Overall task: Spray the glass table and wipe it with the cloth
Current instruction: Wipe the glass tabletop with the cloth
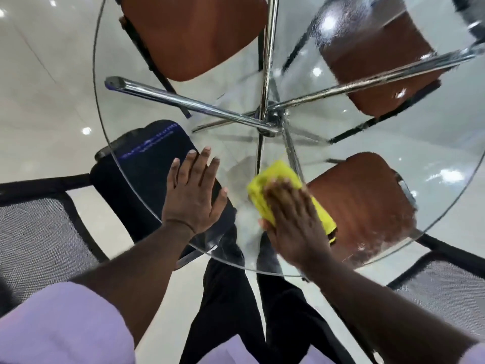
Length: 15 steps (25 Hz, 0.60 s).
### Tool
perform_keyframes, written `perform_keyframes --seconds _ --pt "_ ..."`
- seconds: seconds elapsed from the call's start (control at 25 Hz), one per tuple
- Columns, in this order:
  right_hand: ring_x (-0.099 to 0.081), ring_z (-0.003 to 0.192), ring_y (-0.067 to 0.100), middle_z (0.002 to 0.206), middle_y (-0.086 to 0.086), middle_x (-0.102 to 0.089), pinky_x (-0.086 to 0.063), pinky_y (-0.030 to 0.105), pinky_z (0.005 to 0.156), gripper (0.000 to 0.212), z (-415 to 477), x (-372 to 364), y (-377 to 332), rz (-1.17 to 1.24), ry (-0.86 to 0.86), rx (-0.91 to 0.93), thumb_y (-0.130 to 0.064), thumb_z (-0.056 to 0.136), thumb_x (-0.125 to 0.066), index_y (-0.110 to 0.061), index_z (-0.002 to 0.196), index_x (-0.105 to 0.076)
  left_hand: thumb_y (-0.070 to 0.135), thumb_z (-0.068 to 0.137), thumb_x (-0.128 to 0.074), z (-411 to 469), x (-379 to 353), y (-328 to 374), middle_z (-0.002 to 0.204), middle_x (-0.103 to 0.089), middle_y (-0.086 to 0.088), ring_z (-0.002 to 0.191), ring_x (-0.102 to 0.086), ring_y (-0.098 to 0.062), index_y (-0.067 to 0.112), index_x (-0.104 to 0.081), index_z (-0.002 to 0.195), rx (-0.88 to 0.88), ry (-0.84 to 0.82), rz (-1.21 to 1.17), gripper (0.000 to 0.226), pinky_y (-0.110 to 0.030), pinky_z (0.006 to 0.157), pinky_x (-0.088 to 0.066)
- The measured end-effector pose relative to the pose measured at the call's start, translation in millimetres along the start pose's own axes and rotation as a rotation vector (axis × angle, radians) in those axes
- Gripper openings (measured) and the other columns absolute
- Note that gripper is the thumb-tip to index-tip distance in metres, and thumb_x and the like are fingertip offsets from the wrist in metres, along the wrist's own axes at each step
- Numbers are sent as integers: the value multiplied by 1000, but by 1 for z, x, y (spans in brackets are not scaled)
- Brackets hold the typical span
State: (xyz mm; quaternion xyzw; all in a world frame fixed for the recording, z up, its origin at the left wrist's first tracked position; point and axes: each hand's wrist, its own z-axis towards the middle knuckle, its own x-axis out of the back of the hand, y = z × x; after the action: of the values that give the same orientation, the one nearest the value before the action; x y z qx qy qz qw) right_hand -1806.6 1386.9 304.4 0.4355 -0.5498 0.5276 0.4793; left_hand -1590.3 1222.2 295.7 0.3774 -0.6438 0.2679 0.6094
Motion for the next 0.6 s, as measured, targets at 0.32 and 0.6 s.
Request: perform_keyframes --seconds 0.32,0.6 --pt "-10 168 24 181 1 -13 -11 54 134 67 105 3 48 -50 -19 -95 -51 113 -36 -30 173 -15 53 98 -52 1 -4 -2 171 -26 -6 157 -24 -33 18 -34 160 3 36 -19 73 -57 128 -15" --pt "-14 168 23 181 0 -17 -23 56 131 65 65 13 29 -12 -56 -32 -50 112 -45 -28 171 -26 60 101 -44 89 36 -8 171 -28 -8 153 -32 -36 16 -36 160 -13 220 -6 74 -60 125 -18"
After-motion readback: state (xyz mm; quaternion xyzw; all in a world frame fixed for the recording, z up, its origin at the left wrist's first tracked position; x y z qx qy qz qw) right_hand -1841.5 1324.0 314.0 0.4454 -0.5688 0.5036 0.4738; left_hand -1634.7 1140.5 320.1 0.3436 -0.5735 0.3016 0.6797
